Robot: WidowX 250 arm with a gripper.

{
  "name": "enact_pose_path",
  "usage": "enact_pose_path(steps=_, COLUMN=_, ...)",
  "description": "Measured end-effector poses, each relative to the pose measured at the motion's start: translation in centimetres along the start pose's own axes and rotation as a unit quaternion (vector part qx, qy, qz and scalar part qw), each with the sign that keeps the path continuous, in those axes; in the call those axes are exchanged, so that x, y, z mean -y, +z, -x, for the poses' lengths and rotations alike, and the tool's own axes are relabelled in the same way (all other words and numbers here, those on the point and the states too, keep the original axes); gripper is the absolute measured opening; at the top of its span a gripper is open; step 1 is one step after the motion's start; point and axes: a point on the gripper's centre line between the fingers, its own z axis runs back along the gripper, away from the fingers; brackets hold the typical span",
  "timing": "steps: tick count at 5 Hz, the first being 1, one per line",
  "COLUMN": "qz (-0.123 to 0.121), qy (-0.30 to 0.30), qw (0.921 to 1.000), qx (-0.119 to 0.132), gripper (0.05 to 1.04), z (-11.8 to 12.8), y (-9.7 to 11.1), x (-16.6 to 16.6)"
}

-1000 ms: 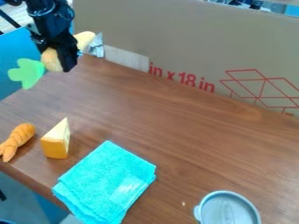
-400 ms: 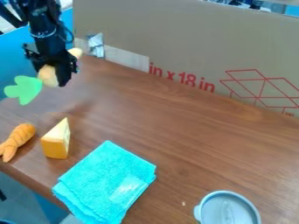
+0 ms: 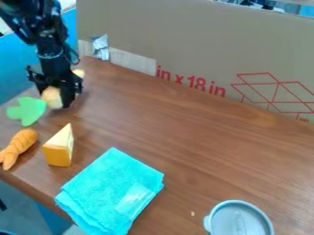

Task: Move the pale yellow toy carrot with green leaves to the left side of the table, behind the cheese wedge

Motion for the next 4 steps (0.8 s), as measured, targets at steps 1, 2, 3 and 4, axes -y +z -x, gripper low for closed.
enact_pose_path(steps=1, qz=0.025, qy=0.009, qw=0.9995, qx=-0.018, gripper=0.681, z=0.0, y=-1.0, x=0.2)
enact_pose_path(steps=2, qz=0.034, qy=0.026, qw=0.9986, qx=-0.029, gripper=0.967, z=0.0, y=-1.2, x=-0.3)
enact_pose_path(steps=3, qz=0.040, qy=0.051, qw=0.9978, qx=-0.011, gripper=1.004, z=0.2, y=-0.9, x=-0.4)
enact_pose_path(steps=4, qz=0.036, qy=0.054, qw=0.9975, qx=0.029, gripper=1.001, z=-0.5, y=1.7, x=-0.7)
